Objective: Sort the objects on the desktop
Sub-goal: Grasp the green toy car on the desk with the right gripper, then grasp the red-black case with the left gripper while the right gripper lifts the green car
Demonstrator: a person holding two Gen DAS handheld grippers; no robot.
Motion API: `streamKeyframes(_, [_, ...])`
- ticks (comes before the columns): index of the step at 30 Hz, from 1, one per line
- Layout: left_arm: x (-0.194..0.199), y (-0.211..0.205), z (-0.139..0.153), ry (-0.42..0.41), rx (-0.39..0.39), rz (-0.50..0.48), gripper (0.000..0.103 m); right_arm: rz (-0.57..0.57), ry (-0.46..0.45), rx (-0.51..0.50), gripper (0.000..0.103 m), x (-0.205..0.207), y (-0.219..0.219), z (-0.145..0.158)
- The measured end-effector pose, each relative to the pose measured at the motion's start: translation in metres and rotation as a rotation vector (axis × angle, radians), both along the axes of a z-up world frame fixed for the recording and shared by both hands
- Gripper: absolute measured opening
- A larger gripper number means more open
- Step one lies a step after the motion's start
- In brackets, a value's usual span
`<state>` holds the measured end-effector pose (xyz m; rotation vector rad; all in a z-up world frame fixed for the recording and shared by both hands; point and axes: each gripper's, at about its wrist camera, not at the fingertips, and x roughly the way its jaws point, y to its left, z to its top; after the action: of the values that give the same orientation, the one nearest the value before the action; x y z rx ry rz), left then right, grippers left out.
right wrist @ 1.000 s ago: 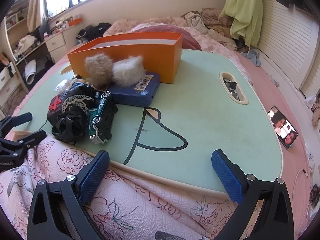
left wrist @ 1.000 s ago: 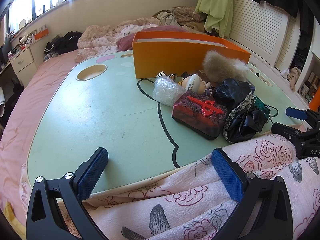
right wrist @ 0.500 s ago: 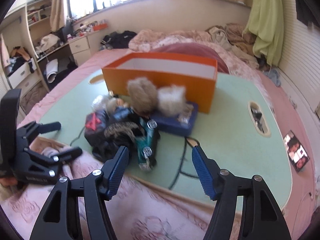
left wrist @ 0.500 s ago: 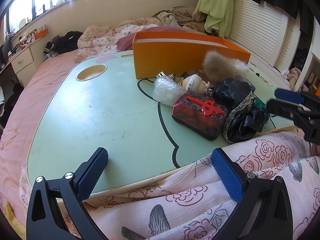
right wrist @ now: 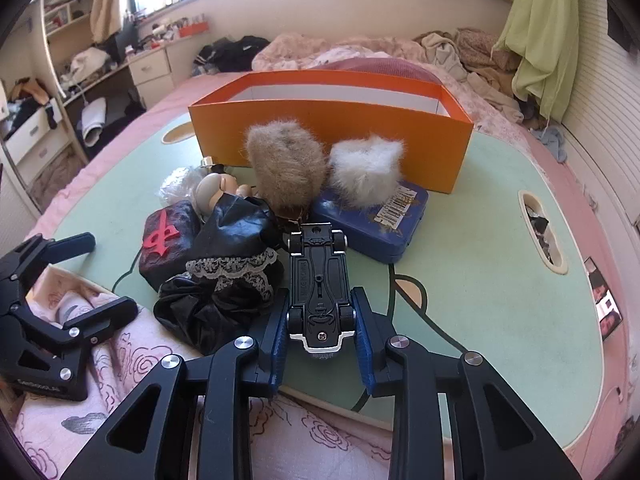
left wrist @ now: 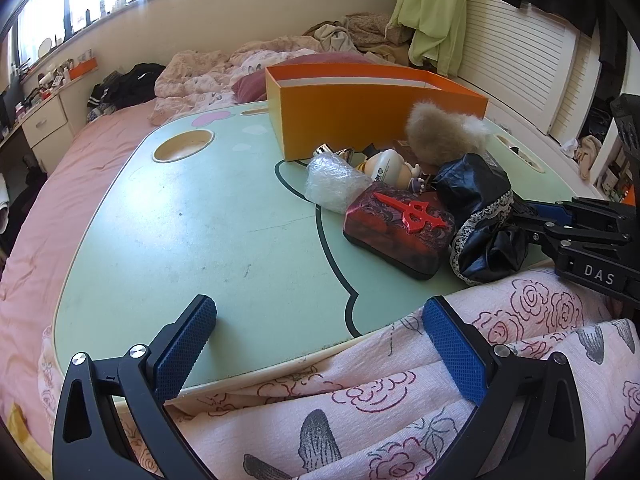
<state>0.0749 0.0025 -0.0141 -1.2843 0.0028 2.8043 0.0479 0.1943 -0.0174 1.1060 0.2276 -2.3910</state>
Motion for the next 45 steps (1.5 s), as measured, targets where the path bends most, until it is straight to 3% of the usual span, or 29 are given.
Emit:
streamKeyframes(5, [-0.001, 0.0, 0.0, 0.002, 0.002, 0.001, 0.102, -0.028, 0.045, -0.15, 0.028, 0.012, 0.028, 0.012])
streamKeyframes(9, [0.0, -0.001, 0.001, 0.009, 0.023, 0.008, 0.102, -0.053, 0.07, -0.206, 0.028, 0.015, 0.038, 0.02])
streamKeyframes(18, [0.0, -0.002, 0.017, 0.05, 0.062, 0.012, 0.102, -0.059, 0.09, -0.208, 0.028, 0.013, 0.045, 0.028])
streamKeyframes(22, [-0.01, -0.001, 0.024, 0.031, 0.135, 0.029, 0.102, -0.06, 0.091, -0.214, 0.028, 0.012, 0.048, 0.029])
streamKeyframes(27, [-0.031, 0.009, 0.032, 0.023, 0.149, 0.036, 0.102, -0.057, 0.086, -0.213, 0.028, 0.011, 0.047, 0.029])
streamKeyframes(31, [-0.054, 0.018, 0.03, -0.014, 0.145, 0.054, 0.096, -0.053, 0.078, -0.21, 0.028, 0.009, 0.047, 0.028])
streamKeyframes(33, [-0.064, 0.024, 0.021, -0.053, 0.126, 0.053, 0.085, -0.053, 0.076, -0.21, 0.028, 0.009, 0.048, 0.028])
streamKeyframes(35, [-0.068, 0.026, 0.01, -0.101, 0.115, 0.057, 0.066, -0.053, 0.074, -0.211, 0.028, 0.009, 0.048, 0.028])
streamKeyframes(36, [-0.066, 0.026, 0.005, -0.119, 0.118, 0.058, 0.063, -0.053, 0.073, -0.212, 0.028, 0.009, 0.048, 0.027])
streamKeyframes(39, [-0.052, 0.023, 0.005, -0.087, 0.107, 0.06, 0.055, -0.053, 0.072, -0.212, 0.028, 0.01, 0.048, 0.027])
streamKeyframes(41, [-0.042, 0.021, 0.004, -0.071, 0.091, 0.049, 0.041, -0.054, 0.072, -0.212, 0.028, 0.01, 0.048, 0.027])
streamKeyframes(45, [-0.027, 0.021, 0.006, -0.032, 0.075, 0.026, 0.041, -0.055, 0.072, -0.217, 0.028, 0.009, 0.049, 0.028])
